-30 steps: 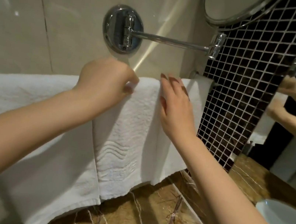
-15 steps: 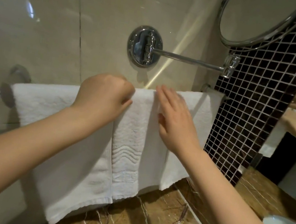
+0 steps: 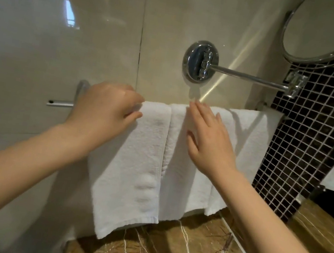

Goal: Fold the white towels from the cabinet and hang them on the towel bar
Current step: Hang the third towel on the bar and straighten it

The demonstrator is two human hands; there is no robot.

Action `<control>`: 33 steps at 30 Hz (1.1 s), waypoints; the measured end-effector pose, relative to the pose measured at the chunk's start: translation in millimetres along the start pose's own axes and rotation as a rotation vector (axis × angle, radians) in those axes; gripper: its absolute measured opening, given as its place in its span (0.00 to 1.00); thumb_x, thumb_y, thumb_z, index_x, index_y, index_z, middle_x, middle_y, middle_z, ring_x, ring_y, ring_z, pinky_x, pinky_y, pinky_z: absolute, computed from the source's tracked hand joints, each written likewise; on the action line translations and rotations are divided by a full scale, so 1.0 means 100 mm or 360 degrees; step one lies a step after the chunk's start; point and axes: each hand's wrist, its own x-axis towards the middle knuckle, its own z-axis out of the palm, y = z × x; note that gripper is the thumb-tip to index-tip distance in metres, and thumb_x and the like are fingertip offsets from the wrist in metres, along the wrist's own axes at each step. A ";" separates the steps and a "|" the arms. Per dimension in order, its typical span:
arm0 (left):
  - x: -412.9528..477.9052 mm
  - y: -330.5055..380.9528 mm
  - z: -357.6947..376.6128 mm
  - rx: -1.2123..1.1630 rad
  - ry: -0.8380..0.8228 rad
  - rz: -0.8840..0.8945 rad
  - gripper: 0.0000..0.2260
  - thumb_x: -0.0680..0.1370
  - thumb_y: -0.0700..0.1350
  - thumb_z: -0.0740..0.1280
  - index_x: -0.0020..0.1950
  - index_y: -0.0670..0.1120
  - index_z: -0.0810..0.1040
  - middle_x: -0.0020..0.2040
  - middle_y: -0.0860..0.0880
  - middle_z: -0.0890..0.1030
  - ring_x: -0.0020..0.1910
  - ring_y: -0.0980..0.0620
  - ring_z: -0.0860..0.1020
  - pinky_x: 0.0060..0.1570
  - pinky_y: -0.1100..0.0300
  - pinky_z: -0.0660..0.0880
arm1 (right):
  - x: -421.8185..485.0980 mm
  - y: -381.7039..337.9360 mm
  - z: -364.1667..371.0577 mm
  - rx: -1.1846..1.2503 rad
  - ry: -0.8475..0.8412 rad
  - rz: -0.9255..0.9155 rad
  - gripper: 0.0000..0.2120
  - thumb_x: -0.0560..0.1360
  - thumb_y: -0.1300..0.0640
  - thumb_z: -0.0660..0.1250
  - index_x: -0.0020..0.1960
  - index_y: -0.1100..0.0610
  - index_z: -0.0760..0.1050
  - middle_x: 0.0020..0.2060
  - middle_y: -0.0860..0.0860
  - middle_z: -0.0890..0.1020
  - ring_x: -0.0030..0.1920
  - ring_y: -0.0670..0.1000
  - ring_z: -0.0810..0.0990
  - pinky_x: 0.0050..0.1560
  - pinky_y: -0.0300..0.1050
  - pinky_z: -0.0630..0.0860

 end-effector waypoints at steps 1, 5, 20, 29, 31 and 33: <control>-0.06 -0.07 -0.07 0.0021 -0.0004 -0.0012 0.07 0.74 0.48 0.69 0.46 0.46 0.82 0.45 0.45 0.81 0.44 0.40 0.78 0.41 0.48 0.75 | 0.02 -0.12 0.00 0.0016 -0.0011 -0.0067 0.32 0.77 0.57 0.60 0.78 0.55 0.52 0.77 0.52 0.57 0.77 0.51 0.53 0.77 0.50 0.47; -0.18 -0.20 -0.19 0.0145 -0.0130 -0.0019 0.06 0.73 0.47 0.69 0.42 0.44 0.80 0.42 0.45 0.80 0.42 0.40 0.77 0.35 0.53 0.72 | 0.14 -0.57 0.05 0.0066 -0.0044 -0.0233 0.31 0.77 0.57 0.60 0.77 0.57 0.54 0.76 0.54 0.60 0.75 0.53 0.58 0.75 0.51 0.48; -0.16 -0.24 -0.17 0.0463 -0.0381 0.0018 0.07 0.75 0.38 0.63 0.49 0.46 0.78 0.47 0.47 0.80 0.47 0.43 0.77 0.44 0.55 0.63 | 0.14 -0.81 0.12 -0.0098 -0.0142 -0.0180 0.31 0.76 0.58 0.59 0.77 0.58 0.53 0.76 0.56 0.58 0.76 0.54 0.54 0.75 0.51 0.48; -0.18 -0.17 -0.21 0.0437 -0.0468 -0.0089 0.09 0.76 0.36 0.61 0.50 0.47 0.77 0.48 0.47 0.78 0.50 0.44 0.76 0.56 0.51 0.67 | 0.15 -0.92 0.07 -0.0051 -0.0185 -0.0066 0.32 0.76 0.57 0.61 0.77 0.58 0.55 0.76 0.55 0.59 0.76 0.54 0.55 0.75 0.50 0.52; -0.19 -0.16 -0.21 0.0433 -0.0477 -0.0122 0.09 0.75 0.35 0.62 0.49 0.46 0.77 0.48 0.47 0.78 0.50 0.44 0.76 0.57 0.50 0.67 | 0.14 -0.94 0.06 -0.0059 -0.0211 -0.0046 0.32 0.75 0.58 0.61 0.77 0.58 0.54 0.76 0.55 0.59 0.76 0.54 0.55 0.74 0.48 0.54; -0.18 -0.16 -0.22 0.0436 -0.0515 -0.0146 0.08 0.75 0.35 0.62 0.49 0.46 0.77 0.48 0.47 0.78 0.51 0.44 0.76 0.60 0.47 0.67 | 0.15 -0.95 0.03 -0.0063 -0.0272 -0.0004 0.34 0.75 0.57 0.62 0.77 0.57 0.53 0.77 0.54 0.57 0.77 0.53 0.53 0.72 0.48 0.57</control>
